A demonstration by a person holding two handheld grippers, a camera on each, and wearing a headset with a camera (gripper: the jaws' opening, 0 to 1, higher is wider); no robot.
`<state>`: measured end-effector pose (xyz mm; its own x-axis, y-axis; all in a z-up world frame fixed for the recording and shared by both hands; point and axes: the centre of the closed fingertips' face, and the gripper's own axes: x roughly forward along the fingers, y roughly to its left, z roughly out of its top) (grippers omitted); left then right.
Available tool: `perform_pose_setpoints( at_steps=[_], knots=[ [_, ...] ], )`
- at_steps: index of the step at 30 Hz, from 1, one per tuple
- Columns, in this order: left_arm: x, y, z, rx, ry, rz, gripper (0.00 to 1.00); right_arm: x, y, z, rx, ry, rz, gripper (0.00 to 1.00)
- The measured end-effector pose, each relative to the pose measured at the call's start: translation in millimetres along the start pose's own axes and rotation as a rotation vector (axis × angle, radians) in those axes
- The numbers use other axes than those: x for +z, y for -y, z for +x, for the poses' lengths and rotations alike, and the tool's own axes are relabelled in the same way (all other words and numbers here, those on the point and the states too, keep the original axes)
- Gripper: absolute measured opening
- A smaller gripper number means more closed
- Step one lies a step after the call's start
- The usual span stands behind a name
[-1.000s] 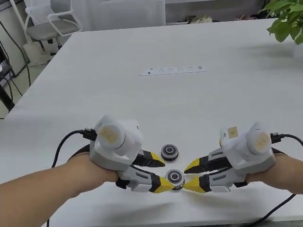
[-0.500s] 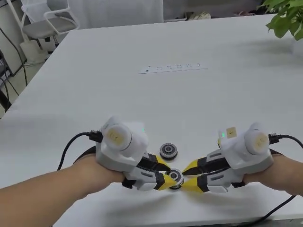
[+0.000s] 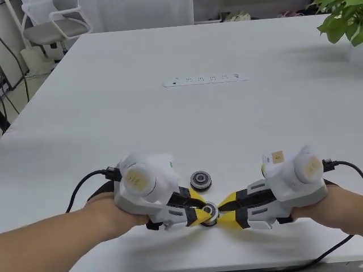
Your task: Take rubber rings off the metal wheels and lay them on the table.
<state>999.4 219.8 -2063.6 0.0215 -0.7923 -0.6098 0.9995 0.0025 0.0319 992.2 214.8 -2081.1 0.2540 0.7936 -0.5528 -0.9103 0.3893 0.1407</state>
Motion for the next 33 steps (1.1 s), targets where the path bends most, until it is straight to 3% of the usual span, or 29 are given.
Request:
perform_pose_setpoints(
  at_steps=[4,11,33],
  knots=[
    [1.4,0.3,0.3,0.006,0.007,-0.002,0.07,-2.7,2.1,-1.8,-0.008,-0.019,0.009,0.0],
    [1.9,0.1,0.9,0.01,-0.007,-0.01,0.07,-2.3,2.6,-1.1,-0.023,-0.018,0.056,0.0],
    [1.1,2.3,0.0,0.031,-0.032,-0.011,0.07,4.1,1.5,-8.5,-0.05,-0.001,0.076,0.0]
  ],
)
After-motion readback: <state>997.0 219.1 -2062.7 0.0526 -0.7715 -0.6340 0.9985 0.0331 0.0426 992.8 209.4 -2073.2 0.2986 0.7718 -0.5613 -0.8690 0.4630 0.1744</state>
